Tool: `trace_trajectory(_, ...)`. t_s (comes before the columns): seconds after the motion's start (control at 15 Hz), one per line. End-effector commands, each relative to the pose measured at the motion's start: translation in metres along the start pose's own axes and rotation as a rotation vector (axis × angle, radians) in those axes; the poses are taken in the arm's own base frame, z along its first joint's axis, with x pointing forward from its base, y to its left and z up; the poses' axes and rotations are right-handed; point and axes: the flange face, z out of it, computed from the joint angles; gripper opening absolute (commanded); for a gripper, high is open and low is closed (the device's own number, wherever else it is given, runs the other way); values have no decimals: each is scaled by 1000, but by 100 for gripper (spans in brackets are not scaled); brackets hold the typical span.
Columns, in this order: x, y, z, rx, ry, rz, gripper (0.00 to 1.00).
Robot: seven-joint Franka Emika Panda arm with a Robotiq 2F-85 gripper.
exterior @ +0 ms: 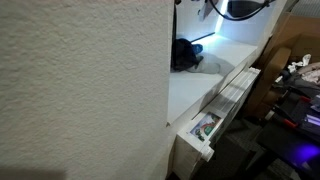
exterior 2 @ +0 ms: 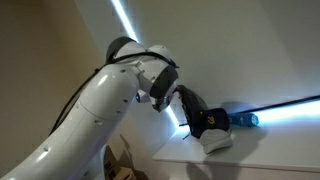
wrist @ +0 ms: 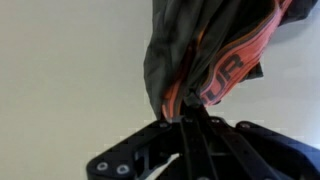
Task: Move the white hat to the left, put the black hat on top of it, and move the shirt to the right
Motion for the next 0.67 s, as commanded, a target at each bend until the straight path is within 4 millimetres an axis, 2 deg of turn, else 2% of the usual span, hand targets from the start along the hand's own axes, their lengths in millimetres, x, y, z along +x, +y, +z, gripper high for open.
trace_trajectory(0.0,-14,56,-41,-148,48,20,1)
trace_trajectory(0.2,-28,107,-54,-268,73,89,1)
trace_trajectory(0.6,-62,194,-78,-516,133,252,1)
